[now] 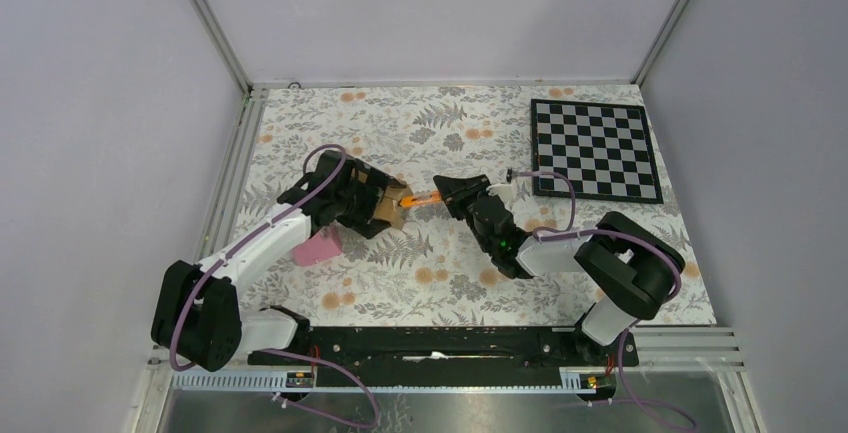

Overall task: Unpack the express box
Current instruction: Cut the express box at the center of the board.

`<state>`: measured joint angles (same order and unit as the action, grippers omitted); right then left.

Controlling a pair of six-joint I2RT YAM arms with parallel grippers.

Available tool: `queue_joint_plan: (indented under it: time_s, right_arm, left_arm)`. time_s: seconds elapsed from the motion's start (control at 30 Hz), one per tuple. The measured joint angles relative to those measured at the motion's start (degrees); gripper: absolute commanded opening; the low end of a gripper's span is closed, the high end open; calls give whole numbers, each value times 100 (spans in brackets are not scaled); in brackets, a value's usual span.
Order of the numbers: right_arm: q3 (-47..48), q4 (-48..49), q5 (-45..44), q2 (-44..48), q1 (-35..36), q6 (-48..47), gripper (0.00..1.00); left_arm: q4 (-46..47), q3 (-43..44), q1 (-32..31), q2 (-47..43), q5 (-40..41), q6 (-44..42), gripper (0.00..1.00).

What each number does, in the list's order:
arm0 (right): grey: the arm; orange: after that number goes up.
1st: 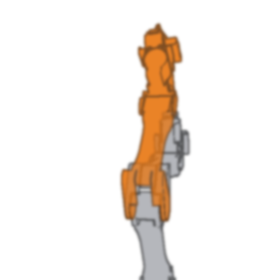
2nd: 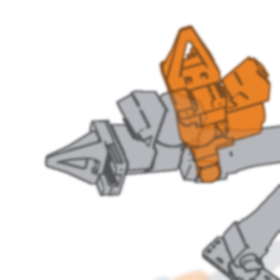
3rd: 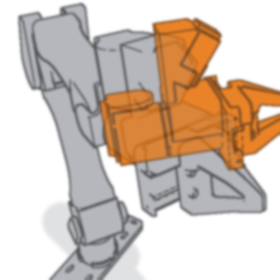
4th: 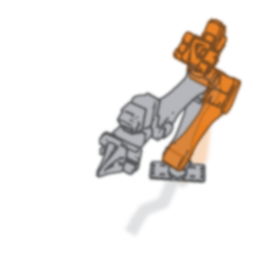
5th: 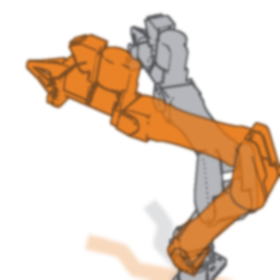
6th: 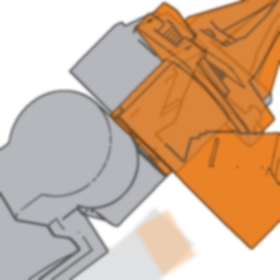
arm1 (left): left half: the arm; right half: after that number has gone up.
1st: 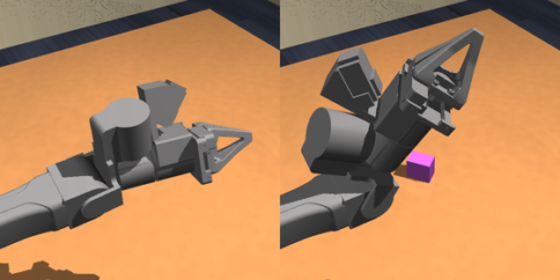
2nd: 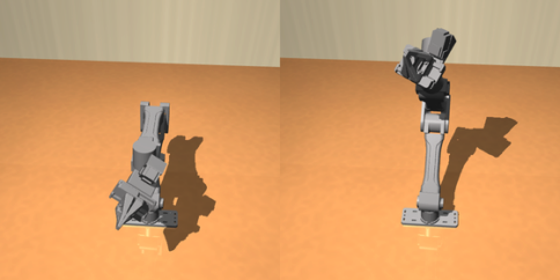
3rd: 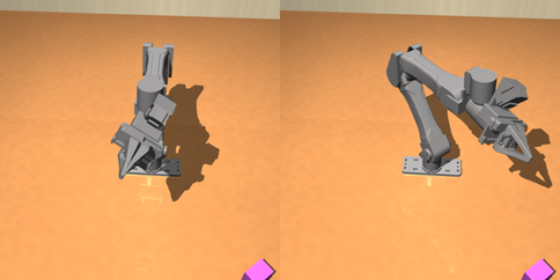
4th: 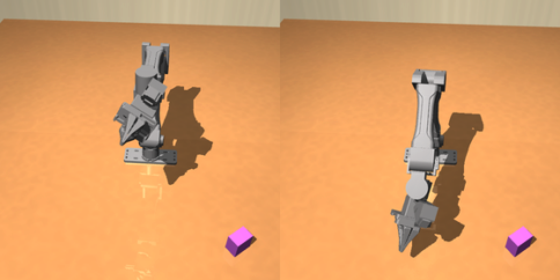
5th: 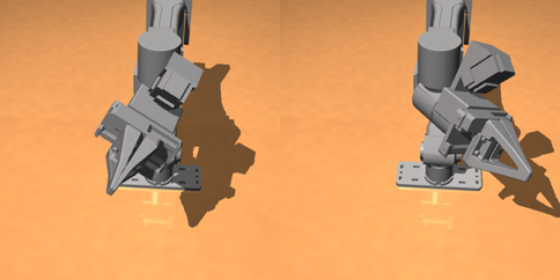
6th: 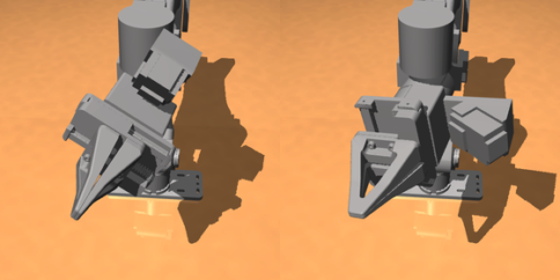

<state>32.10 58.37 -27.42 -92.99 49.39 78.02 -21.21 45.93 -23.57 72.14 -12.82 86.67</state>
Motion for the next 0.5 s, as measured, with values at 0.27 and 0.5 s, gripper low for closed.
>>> queue_joint_plan:
  time_s: [0.27, 0.5]
  right_arm:
    - [87, 337, 2, -186, 0, -216, 0]
    - [205, 354, 94, -350, 39, -363, 0]
  left_arm:
    - [-129, 160, 7, 66, 66, 20, 99]
    - [-155, 236, 7, 66, 79, 57, 99]
